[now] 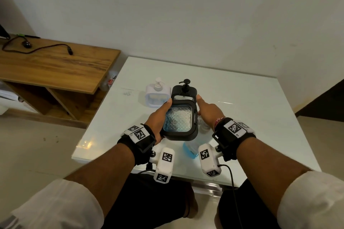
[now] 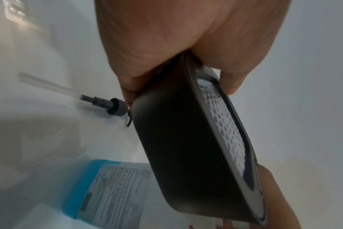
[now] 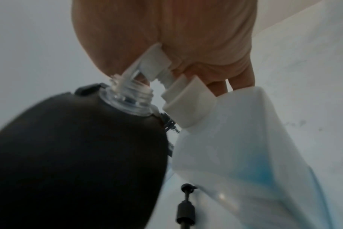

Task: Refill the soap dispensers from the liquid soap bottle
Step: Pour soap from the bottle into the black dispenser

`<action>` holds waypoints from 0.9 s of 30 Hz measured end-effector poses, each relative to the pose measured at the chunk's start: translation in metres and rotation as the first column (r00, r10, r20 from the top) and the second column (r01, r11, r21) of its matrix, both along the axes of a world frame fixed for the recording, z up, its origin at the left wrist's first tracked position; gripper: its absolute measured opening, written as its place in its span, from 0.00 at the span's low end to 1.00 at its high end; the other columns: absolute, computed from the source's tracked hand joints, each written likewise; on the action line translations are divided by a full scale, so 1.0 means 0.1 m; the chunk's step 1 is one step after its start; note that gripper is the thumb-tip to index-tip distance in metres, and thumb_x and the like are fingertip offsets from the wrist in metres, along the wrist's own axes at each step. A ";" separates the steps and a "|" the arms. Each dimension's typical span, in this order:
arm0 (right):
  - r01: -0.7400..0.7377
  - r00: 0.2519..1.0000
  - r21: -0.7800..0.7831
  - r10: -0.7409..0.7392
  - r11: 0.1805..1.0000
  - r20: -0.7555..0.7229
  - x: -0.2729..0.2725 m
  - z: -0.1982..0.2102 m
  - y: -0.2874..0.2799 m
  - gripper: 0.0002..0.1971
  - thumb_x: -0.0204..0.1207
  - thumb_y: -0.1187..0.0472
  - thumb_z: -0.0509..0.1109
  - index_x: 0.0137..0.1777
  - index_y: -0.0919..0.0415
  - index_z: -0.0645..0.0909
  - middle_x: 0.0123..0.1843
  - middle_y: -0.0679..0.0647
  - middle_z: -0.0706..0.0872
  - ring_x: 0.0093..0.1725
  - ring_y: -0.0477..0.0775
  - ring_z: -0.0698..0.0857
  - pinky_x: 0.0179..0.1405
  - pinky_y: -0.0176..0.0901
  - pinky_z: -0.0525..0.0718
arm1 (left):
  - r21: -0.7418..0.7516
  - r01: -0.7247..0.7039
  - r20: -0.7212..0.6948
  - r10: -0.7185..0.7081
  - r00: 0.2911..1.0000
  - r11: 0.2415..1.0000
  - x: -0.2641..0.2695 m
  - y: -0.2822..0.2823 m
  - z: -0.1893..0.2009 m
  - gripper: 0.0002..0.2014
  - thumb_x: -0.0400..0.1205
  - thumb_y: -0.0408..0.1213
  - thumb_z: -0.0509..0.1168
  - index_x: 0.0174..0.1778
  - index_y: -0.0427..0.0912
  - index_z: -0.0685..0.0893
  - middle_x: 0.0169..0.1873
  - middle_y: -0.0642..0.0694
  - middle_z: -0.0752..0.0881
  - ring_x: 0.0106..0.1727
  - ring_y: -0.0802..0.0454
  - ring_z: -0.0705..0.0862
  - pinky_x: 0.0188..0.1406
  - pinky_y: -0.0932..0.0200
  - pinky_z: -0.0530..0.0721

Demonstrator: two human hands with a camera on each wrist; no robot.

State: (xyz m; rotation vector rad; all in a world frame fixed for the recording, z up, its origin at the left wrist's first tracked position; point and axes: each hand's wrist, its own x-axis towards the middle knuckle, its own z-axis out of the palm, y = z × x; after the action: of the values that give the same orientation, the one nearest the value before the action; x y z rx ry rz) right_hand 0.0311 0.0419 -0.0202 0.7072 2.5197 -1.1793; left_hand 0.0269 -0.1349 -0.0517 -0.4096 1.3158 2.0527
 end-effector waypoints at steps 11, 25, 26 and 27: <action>-0.014 1.000 -0.125 0.012 0.992 -0.019 -0.02 0.04 0.01 0.42 0.82 0.30 0.43 0.63 0.66 0.83 0.65 0.63 0.82 0.60 0.60 0.79 0.64 0.50 0.71 | -0.013 -0.005 -0.023 0.005 1.000 1.000 0.01 0.02 0.02 0.27 0.89 0.58 0.60 0.74 0.42 0.84 0.64 0.38 0.90 0.67 0.40 0.88 0.62 0.47 0.87; -0.006 1.000 -0.086 0.005 0.996 -0.015 -0.05 0.01 -0.02 0.39 0.83 0.32 0.43 0.69 0.65 0.79 0.69 0.65 0.81 0.65 0.62 0.78 0.64 0.48 0.69 | -0.044 -0.019 -0.046 0.016 0.999 0.999 0.02 0.03 0.05 0.25 0.88 0.57 0.61 0.72 0.42 0.85 0.63 0.39 0.91 0.65 0.40 0.89 0.57 0.49 0.88; -0.004 1.000 -0.062 0.003 0.998 -0.012 -0.04 0.00 -0.02 0.38 0.83 0.32 0.44 0.68 0.63 0.80 0.68 0.64 0.82 0.62 0.61 0.78 0.59 0.47 0.68 | -0.046 -0.020 -0.045 0.018 0.999 0.999 0.01 0.03 0.05 0.25 0.89 0.57 0.61 0.72 0.42 0.85 0.63 0.39 0.91 0.65 0.40 0.89 0.57 0.49 0.88; 0.000 1.000 -0.038 0.000 0.999 -0.012 -0.03 -0.02 -0.03 0.38 0.83 0.32 0.44 0.66 0.63 0.81 0.67 0.64 0.82 0.59 0.60 0.78 0.57 0.46 0.67 | -0.050 -0.020 -0.043 0.018 0.999 0.999 0.01 0.02 0.05 0.25 0.88 0.57 0.62 0.72 0.42 0.85 0.63 0.39 0.91 0.64 0.41 0.89 0.57 0.49 0.88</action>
State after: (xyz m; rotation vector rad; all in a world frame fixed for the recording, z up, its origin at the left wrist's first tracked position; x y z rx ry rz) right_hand 0.0278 0.0388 -0.0220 0.6929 2.4995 -1.2316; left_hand 0.0279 -0.1328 -0.0464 -0.4044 1.3971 2.0575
